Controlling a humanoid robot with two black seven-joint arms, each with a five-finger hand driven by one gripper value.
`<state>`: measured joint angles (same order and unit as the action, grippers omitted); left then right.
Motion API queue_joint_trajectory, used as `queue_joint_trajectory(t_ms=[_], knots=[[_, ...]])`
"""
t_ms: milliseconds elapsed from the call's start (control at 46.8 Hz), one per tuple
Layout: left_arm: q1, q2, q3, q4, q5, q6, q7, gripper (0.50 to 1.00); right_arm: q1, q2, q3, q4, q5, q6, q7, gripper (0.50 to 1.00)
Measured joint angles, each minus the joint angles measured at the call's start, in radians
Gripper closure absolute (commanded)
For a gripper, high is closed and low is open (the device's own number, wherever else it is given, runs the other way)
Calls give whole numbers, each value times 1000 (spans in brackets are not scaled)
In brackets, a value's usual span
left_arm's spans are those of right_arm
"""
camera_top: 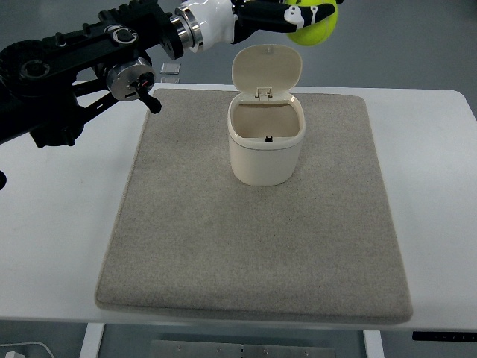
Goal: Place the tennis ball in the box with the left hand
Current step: 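Lift the ball with the left hand and carry it above the bin, then open the left hand over the bin opening to drop the ball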
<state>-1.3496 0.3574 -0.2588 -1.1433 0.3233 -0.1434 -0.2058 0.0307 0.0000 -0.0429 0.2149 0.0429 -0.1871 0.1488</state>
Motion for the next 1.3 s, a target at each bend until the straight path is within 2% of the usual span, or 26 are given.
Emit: queue_joint_trajectory(t_ms=[406, 769, 1026, 1303], knots=[[18, 11, 127, -11, 51, -12, 0, 1000, 0, 0, 0, 0, 0, 0, 0, 562], [15, 17, 153, 6, 54, -8, 0, 1000, 0, 0, 0, 0, 0, 0, 0, 562], [0, 16, 119, -11, 73, -3, 0, 1000, 0, 0, 0, 0, 0, 0, 0, 562], [22, 17, -54, -8, 61, 27, -1, 1000, 0, 0, 0, 0, 0, 0, 0, 562]])
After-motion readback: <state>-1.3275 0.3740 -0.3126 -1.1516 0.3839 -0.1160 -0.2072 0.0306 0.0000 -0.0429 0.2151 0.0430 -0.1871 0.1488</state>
